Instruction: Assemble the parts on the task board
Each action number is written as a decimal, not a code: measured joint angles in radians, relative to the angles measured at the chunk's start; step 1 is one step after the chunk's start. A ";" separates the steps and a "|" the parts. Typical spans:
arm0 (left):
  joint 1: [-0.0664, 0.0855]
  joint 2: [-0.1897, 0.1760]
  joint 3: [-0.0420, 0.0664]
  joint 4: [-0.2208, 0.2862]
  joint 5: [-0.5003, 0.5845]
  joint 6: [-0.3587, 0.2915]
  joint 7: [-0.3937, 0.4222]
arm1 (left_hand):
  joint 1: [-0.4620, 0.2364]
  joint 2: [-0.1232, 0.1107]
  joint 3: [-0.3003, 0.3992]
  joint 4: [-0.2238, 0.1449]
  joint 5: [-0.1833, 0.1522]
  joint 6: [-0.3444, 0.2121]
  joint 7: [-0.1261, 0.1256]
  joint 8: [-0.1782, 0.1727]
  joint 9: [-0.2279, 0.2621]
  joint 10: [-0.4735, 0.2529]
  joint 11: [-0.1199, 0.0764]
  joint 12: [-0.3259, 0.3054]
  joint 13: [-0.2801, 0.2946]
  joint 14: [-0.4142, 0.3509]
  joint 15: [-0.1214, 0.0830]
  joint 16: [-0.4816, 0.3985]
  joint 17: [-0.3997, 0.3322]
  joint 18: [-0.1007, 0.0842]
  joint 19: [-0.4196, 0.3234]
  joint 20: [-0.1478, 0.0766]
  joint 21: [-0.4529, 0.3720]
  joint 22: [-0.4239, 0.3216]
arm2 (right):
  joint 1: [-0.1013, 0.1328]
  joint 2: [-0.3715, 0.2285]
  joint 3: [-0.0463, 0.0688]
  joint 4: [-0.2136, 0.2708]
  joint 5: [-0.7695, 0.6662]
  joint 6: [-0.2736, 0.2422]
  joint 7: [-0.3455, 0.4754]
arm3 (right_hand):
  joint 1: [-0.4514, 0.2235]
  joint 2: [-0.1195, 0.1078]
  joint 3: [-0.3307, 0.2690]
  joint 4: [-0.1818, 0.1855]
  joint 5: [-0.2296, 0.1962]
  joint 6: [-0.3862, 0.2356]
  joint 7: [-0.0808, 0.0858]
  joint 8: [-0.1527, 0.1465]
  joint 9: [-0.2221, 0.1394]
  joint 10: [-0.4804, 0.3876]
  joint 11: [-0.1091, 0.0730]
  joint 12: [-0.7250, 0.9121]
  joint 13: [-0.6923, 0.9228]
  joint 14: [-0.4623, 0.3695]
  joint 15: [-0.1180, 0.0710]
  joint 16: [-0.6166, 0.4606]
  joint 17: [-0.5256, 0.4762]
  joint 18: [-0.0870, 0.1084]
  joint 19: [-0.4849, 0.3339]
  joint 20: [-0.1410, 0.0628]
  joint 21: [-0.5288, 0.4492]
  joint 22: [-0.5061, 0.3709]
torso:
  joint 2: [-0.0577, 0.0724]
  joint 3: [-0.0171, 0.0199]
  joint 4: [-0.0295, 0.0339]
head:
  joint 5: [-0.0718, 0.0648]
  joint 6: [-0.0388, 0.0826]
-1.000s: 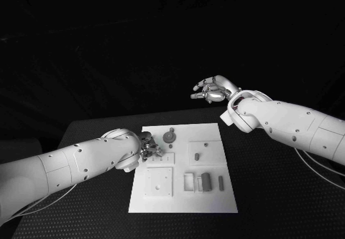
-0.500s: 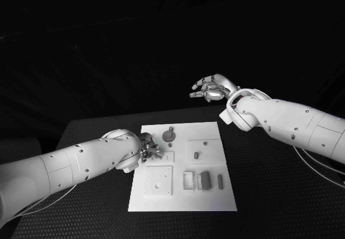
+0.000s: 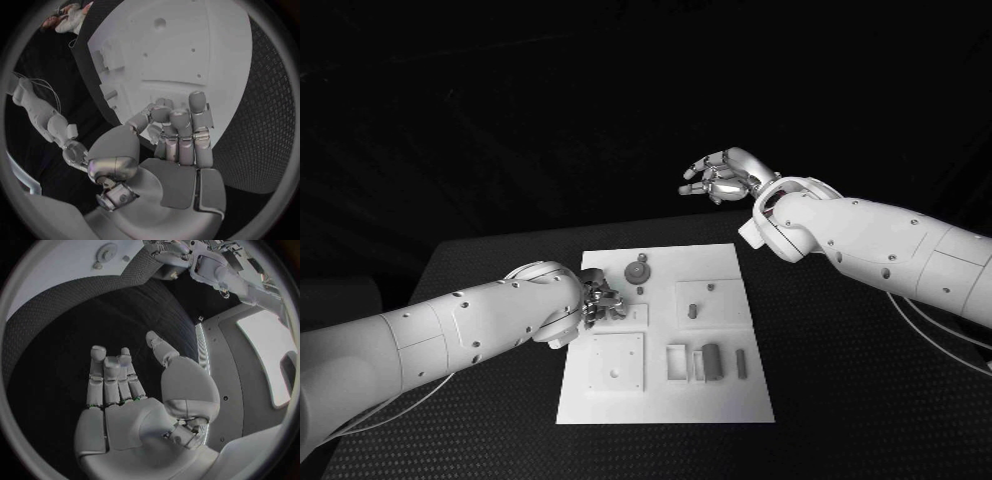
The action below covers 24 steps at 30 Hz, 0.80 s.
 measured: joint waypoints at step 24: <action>-0.008 0.005 0.001 0.005 -0.092 -0.009 -0.001 | -0.001 -0.001 0.005 0.000 -0.001 0.003 -0.003 -0.009 0.008 0.000 0.000 0.004 -0.004 0.000 0.000 0.018 -0.022 -0.001 0.000 0.000 -0.004 0.000 | 0.000 -0.001 0.000 0.001 0.000 0.003 0.000 | -0.004 0.004 0.000 0.000 0.000 -0.004 0.000 0.000 -0.001 0.000 0.000 0.000 -0.002 0.000 0.000 0.000 -0.002 0.000 0.000 0.000 -0.004 0.000 | 0.000 0.0001 0.0002 | -0.003 -0.001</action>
